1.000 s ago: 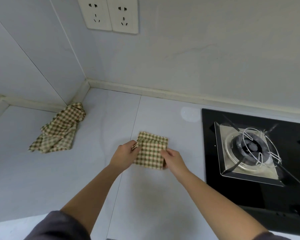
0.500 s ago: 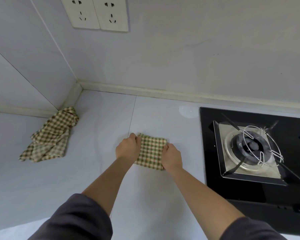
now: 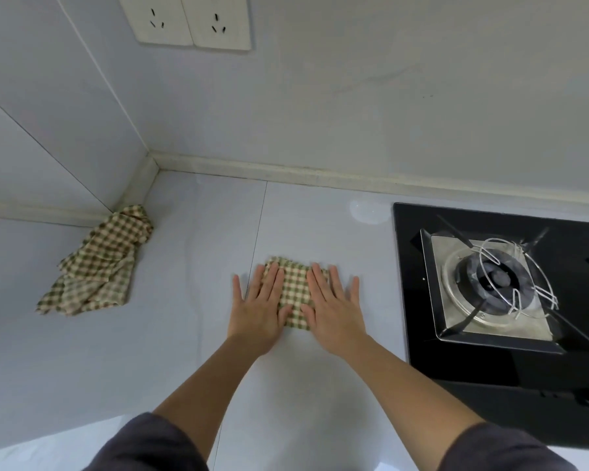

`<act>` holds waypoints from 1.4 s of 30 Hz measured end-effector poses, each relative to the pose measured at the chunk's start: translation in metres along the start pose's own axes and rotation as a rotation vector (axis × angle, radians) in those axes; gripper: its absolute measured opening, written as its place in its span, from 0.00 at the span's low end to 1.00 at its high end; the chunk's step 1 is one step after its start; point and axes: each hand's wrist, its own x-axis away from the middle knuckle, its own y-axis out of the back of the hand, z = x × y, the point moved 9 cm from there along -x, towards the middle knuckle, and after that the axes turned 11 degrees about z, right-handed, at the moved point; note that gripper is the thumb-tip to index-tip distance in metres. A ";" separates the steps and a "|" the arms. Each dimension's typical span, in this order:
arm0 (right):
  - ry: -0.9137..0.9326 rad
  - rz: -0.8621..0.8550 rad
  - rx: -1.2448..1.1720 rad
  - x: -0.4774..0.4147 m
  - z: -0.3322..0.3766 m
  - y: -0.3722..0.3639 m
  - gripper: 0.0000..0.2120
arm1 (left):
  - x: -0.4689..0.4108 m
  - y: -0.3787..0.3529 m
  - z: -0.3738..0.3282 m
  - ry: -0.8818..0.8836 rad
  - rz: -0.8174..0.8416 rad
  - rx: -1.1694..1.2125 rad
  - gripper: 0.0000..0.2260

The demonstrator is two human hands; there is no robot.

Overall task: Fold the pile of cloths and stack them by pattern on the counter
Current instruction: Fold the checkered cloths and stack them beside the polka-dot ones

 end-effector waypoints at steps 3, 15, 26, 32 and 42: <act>-0.010 0.093 0.046 0.001 0.001 -0.003 0.35 | 0.009 0.012 0.010 0.110 0.007 -0.046 0.29; -0.065 0.070 -0.223 0.045 -0.031 0.007 0.33 | 0.034 0.057 -0.046 -0.467 -0.361 0.198 0.03; 0.069 -0.071 -1.357 0.161 -0.161 0.043 0.03 | 0.078 0.085 -0.161 -0.218 0.030 1.407 0.08; 0.025 -0.150 -1.669 0.268 -0.286 0.028 0.08 | 0.098 0.091 -0.312 -0.136 -0.064 1.491 0.15; -0.327 -0.489 -1.695 0.372 -0.486 0.008 0.12 | 0.084 0.135 -0.542 -0.150 -0.260 1.177 0.15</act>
